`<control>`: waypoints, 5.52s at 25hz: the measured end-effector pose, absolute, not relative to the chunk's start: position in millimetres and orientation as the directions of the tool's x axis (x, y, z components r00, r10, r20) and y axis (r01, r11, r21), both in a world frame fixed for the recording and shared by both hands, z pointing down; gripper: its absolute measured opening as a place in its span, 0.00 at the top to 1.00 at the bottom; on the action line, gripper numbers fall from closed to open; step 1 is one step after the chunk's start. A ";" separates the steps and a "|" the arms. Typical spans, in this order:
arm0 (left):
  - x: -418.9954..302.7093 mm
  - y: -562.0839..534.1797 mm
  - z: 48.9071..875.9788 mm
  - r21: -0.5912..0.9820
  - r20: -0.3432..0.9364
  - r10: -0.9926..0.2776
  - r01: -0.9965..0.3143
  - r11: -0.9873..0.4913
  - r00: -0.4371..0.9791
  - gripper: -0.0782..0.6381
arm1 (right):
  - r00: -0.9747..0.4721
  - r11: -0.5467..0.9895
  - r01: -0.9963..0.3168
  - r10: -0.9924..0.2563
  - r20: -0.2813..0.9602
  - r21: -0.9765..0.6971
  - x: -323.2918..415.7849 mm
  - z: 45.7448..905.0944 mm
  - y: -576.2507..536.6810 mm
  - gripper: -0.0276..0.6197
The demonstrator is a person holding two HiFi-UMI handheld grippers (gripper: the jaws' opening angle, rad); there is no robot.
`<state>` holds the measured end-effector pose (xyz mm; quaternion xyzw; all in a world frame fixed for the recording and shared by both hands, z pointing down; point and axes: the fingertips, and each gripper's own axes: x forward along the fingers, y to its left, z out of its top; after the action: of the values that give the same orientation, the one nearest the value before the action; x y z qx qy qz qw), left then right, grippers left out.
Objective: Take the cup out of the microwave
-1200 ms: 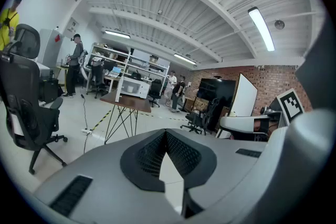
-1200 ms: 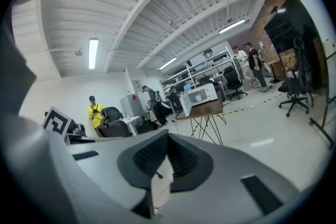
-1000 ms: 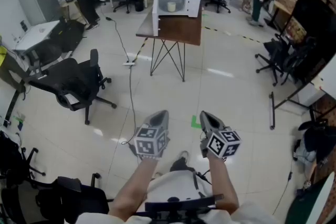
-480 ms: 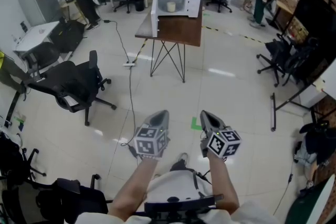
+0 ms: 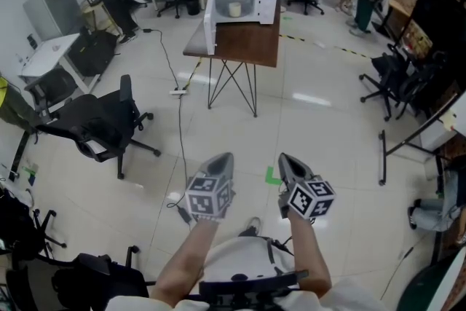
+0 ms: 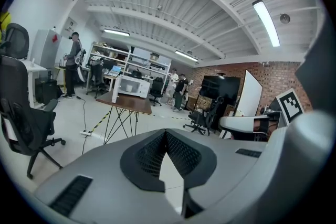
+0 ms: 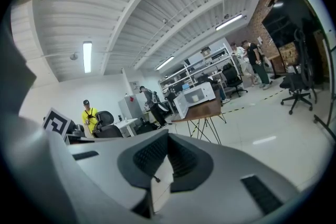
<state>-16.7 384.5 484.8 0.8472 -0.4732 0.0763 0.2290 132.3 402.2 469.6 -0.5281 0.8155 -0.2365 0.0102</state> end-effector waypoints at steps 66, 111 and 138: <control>-4.0 2.3 506.5 0.339 0.401 -0.739 -0.837 -0.430 0.542 0.90 | -0.486 0.345 -0.835 -0.829 0.278 -0.429 129.0 489.4 9.1 0.95; 31.5 -325.0 496.6 0.308 0.360 -0.752 -0.831 -0.462 0.552 0.90 | -0.543 0.416 -0.793 -0.813 0.208 -0.444 113.0 499.9 -350.9 0.95; 24.1 -448.1 516.2 0.324 0.416 -0.751 -0.855 -0.405 0.513 0.90 | -0.566 0.443 -0.795 -0.788 0.243 -0.414 94.5 537.5 -523.3 0.69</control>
<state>24.1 -448.1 516.2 0.8319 -0.4825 0.1026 0.2542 94.5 -523.3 537.5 -0.4658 0.8495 -0.2477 -0.0070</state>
